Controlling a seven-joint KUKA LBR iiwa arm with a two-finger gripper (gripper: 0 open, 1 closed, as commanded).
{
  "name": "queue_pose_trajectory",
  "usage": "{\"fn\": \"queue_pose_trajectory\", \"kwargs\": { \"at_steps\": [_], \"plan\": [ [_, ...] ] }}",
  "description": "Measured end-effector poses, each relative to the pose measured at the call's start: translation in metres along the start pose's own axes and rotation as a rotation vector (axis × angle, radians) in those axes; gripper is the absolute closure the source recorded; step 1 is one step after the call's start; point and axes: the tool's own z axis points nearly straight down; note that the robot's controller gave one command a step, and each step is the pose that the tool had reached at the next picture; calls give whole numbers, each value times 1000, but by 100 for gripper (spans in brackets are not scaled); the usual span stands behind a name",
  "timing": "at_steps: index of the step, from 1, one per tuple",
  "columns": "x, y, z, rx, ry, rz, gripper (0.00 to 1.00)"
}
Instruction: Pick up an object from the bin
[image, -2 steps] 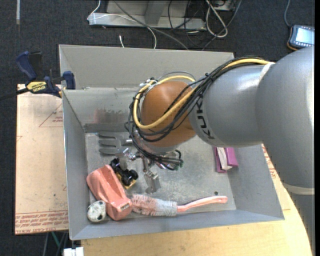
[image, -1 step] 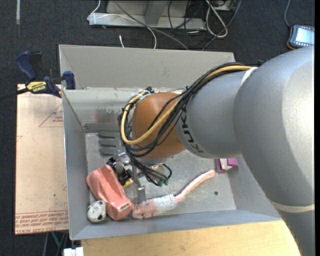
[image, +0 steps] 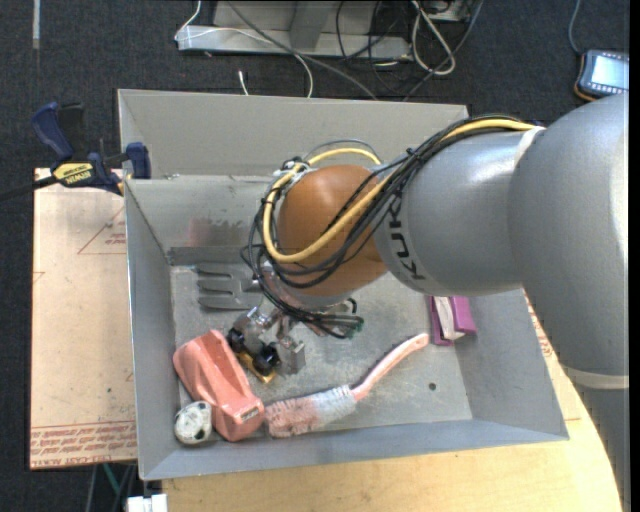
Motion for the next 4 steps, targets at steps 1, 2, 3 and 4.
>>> {"fn": "queue_pose_trajectory", "kwargs": {
  "at_steps": [1, 2, 3, 4],
  "plan": [
    [0, 0, 0, 0, 0, 1, 100],
    [-11, 4, 11, 5, -14, 26, 100],
    [1, -12, 0, 3, -11, 33, 100],
    [2, -8, -15, -4, 2, 29, 100]
  ]
}}
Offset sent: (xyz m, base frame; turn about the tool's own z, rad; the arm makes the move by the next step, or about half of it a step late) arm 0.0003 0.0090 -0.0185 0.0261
